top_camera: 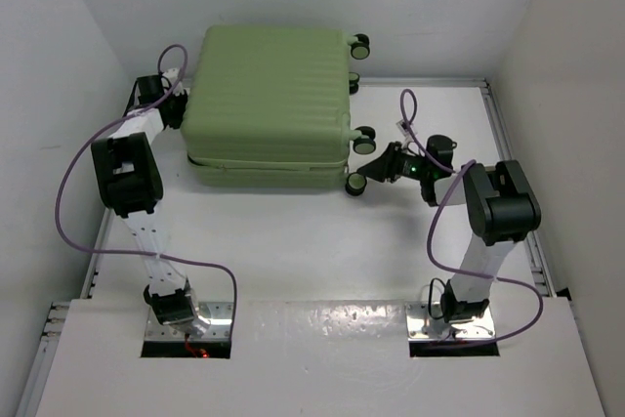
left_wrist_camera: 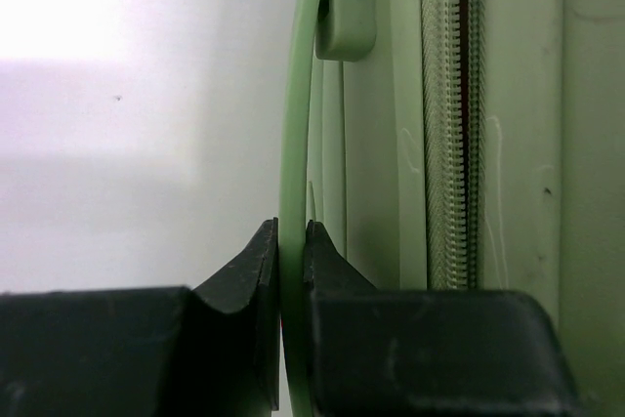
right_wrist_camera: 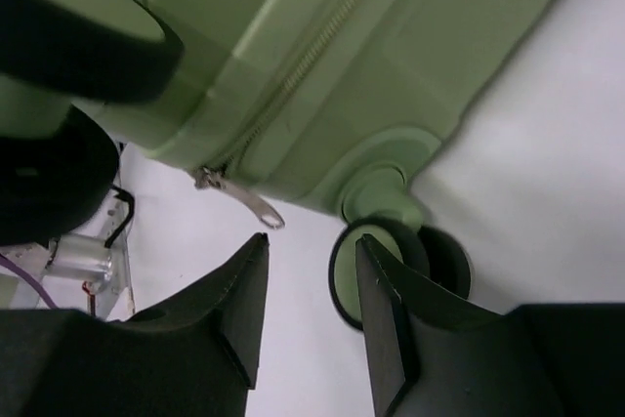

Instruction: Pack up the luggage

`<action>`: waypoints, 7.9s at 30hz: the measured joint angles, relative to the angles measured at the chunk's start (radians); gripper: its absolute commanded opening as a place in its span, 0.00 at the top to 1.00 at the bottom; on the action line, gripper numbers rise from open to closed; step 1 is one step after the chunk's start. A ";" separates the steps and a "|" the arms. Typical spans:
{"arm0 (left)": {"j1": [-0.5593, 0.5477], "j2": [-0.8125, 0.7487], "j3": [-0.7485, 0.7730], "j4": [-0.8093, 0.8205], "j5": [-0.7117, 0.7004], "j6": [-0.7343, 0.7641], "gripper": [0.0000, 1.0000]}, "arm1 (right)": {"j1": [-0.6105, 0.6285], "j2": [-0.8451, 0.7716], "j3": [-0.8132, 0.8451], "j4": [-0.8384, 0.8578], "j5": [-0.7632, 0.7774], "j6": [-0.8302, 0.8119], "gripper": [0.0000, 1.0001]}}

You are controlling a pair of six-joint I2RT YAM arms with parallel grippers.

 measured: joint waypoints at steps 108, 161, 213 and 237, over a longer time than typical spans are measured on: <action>0.026 0.111 0.200 -0.240 0.153 0.097 1.00 | -0.006 0.168 -0.054 0.396 -0.031 -0.079 0.58; 0.002 0.077 0.167 -0.217 0.073 0.106 1.00 | 0.054 0.085 -0.040 0.399 -0.053 0.006 0.53; -0.012 0.071 0.163 -0.216 0.043 0.101 1.00 | 0.065 0.175 0.032 0.394 0.000 -0.035 0.58; -0.012 0.082 0.182 -0.235 0.049 0.099 1.00 | 0.106 0.106 0.002 0.393 0.019 -0.137 0.64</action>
